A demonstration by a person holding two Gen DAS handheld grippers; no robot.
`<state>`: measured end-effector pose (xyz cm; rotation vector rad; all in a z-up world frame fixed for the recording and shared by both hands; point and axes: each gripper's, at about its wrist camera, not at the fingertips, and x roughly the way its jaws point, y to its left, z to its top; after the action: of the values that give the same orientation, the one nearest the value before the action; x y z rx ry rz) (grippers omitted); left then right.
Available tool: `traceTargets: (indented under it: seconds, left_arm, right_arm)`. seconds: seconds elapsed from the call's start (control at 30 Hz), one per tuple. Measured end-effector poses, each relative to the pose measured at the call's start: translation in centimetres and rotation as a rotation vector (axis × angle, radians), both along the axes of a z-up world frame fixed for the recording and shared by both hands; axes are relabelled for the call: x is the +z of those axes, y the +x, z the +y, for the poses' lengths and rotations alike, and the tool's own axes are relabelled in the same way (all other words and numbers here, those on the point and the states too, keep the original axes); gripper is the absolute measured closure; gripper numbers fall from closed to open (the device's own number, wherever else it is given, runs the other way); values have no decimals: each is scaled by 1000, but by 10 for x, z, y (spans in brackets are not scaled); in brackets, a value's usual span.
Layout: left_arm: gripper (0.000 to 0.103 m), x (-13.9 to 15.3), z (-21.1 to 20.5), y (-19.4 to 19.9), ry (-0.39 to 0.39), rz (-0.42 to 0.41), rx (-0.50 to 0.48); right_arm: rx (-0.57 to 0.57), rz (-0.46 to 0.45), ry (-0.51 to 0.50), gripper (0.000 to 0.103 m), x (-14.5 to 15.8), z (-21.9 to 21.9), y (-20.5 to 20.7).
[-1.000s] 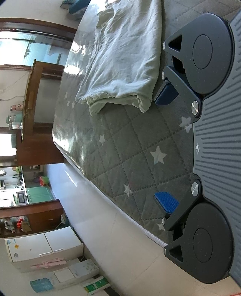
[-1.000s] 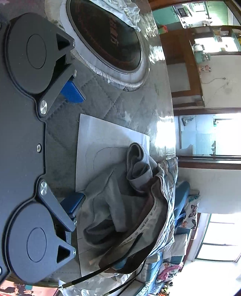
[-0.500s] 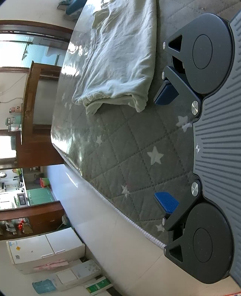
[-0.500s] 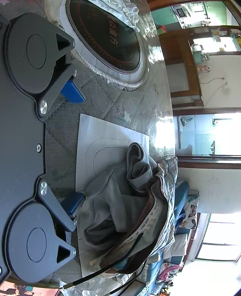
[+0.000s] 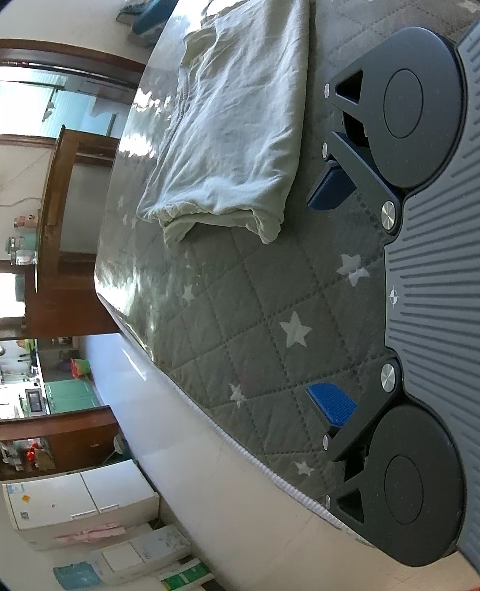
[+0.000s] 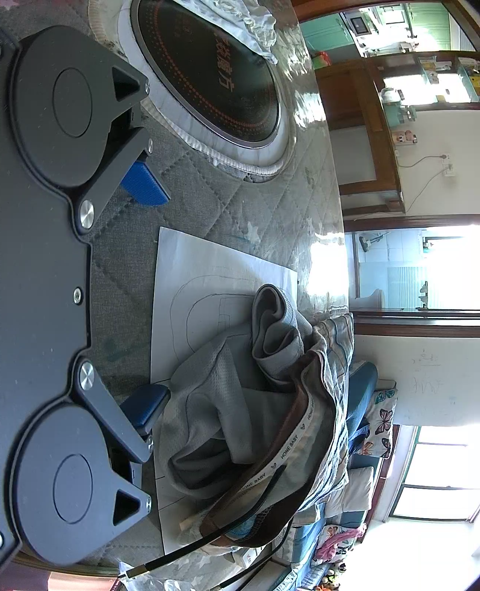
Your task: Fold clothes
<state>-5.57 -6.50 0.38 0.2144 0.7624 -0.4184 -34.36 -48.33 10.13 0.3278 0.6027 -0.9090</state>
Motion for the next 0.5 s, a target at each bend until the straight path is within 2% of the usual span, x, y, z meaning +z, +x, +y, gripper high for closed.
traceTargets:
  seconds: [0.5]
  left_arm:
    - [2, -3, 3, 2, 19, -18, 17]
  right_arm:
    - [0, 0, 0, 0, 0, 0, 0]
